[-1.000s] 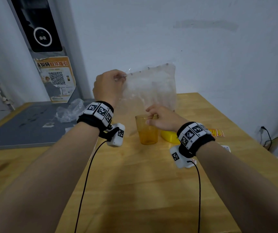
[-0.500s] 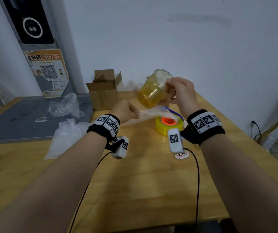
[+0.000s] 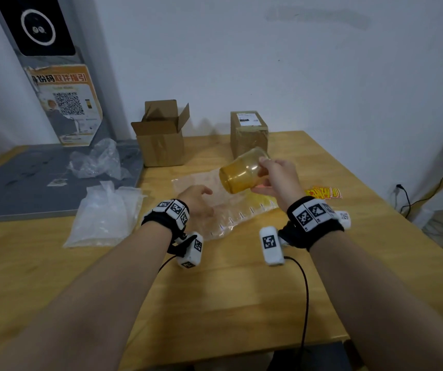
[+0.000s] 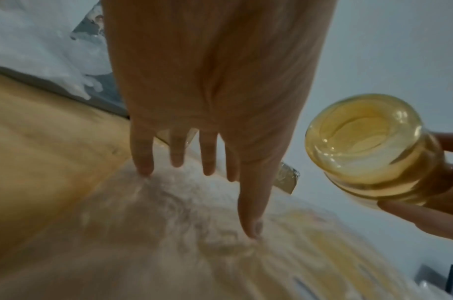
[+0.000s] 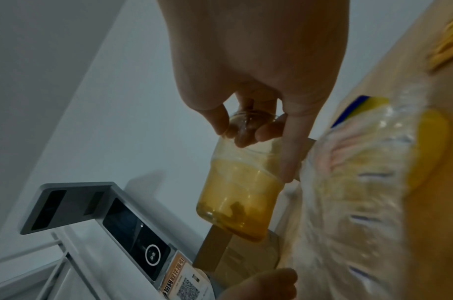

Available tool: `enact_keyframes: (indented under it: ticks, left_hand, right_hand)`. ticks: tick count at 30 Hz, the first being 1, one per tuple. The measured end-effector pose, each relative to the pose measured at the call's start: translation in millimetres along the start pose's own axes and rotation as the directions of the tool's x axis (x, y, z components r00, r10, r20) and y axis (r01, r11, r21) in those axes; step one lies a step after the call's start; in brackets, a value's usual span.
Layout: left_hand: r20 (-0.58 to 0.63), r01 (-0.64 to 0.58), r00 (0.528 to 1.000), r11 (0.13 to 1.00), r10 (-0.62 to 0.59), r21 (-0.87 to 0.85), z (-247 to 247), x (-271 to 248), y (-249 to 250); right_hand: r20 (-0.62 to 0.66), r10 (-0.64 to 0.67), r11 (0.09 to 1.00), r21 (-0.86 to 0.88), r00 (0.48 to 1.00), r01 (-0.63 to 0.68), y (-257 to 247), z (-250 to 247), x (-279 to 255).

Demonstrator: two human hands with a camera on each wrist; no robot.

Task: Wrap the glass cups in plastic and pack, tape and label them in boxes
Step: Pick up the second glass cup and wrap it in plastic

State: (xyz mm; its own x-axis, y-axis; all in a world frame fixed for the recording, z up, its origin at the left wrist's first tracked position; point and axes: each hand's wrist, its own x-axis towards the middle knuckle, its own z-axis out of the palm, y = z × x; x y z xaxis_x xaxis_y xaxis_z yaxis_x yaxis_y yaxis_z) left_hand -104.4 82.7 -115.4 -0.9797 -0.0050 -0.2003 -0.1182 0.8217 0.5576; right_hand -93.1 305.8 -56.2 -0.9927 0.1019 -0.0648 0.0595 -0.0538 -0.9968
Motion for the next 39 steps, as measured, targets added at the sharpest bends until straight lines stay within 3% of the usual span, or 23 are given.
enact_keyframes:
  ticks: [3, 7, 13, 16, 19, 28, 31, 34, 37, 39]
  left_hand:
    - [-0.047, 0.075, 0.997, 0.988, -0.069, 0.137, 15.3, 11.6, -12.8]
    - [-0.156, 0.088, 0.985, 0.995, -0.079, 0.053, 11.6, 22.4, -25.8]
    - [-0.178, 0.169, 0.971, 0.985, -0.161, 0.028, 5.7, 14.7, -27.5]
    - [-0.141, 0.2, 0.965, 0.969, -0.22, -0.144, -2.3, 13.1, -27.0]
    - [-0.134, 0.143, 0.971, 0.932, -0.197, -0.333, -12.5, 7.4, -22.6]
    - [-0.248, -0.168, 0.968, 0.856, 0.048, -0.489, -26.8, -23.5, -10.0]
    - [-0.239, -0.247, 0.961, 0.819, 0.139, -0.518, -25.3, -31.5, -4.9]
    - [-0.172, -0.307, 0.951, 0.842, 0.257, -0.443, -23.5, -34.1, -7.0]
    - [-0.2, -0.264, 0.961, 0.857, 0.192, -0.444, -27.8, -36.2, -12.4]
    - [-0.335, -0.223, 0.941, 0.829, 0.046, -0.513, -28.8, -35.2, -17.9]
  right_hand:
    - [0.031, 0.059, 0.996, -0.064, 0.998, -0.057, 14.8, 2.0, 0.3]
    - [0.07, 0.087, 0.985, -0.154, 0.994, -0.075, 25.6, 3.3, 2.2]
    - [0.129, 0.112, 0.974, -0.21, 0.985, -0.083, 32.7, 3.6, 1.7]
    - [0.202, 0.132, 0.973, -0.214, 0.971, -0.087, 36.9, 2.7, 0.1]
    - [0.256, 0.169, 0.969, -0.218, 0.952, -0.114, 37.9, 6.1, -0.4]
    - [0.148, 0.173, 0.985, -0.048, 0.974, -0.168, 39.3, 35.8, 17.2]
    - [0.182, 0.19, 0.979, 0.035, 0.965, -0.199, 39.8, 45.0, 17.3]
    - [0.252, 0.157, 0.976, 0.109, 0.955, -0.189, 40.5, 52.4, 16.2]
    - [0.28, 0.091, 0.971, 0.189, 0.956, -0.148, 39.8, 56.3, 15.4]
    - [0.261, 0.067, 0.962, 0.24, 0.963, -0.133, 39.6, 57.2, 17.7]
